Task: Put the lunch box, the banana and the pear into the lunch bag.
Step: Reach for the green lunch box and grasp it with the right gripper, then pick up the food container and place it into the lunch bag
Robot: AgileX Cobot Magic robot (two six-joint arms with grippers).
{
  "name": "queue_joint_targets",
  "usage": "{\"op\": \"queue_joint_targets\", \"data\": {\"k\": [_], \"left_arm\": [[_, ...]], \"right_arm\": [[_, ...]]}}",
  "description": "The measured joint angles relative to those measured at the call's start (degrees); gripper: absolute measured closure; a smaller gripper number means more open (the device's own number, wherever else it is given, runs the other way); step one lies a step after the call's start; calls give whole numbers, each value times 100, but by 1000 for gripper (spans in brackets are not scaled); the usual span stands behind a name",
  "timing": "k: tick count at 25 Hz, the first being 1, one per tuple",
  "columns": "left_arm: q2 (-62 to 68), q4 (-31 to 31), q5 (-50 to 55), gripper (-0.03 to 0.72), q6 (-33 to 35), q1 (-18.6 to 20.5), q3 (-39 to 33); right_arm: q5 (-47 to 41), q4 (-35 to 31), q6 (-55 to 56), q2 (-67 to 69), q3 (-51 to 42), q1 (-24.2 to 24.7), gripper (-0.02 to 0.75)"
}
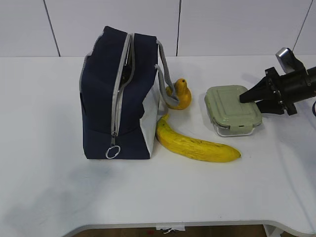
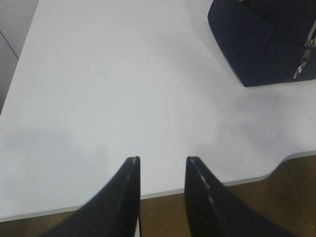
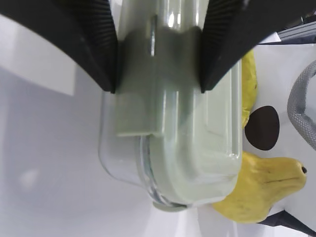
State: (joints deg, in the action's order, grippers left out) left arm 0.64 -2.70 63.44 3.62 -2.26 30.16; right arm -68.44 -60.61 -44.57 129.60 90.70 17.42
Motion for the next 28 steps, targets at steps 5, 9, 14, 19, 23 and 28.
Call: {"op": "queue_joint_targets", "data": {"k": [5, 9, 14, 19, 23, 28], "left_arm": [[0, 0, 0, 448, 0, 0, 0], [0, 0, 0, 448, 0, 0, 0], [176, 0, 340, 448, 0, 0, 158], [816, -43, 491, 448, 0, 0, 673], [1461, -345, 491, 448, -9, 0, 1202], [2406, -981, 423, 448, -9, 0, 1525]], "right_arm": [[0, 0, 260, 0, 0, 0, 383], [0, -13, 567, -21, 0, 0, 384], [94, 212, 854, -219, 0, 0, 385], [131, 289, 1053, -574, 0, 0, 388], [131, 289, 1207, -910, 0, 0, 388], [121, 243, 1336, -1351, 0, 0, 388]]}}
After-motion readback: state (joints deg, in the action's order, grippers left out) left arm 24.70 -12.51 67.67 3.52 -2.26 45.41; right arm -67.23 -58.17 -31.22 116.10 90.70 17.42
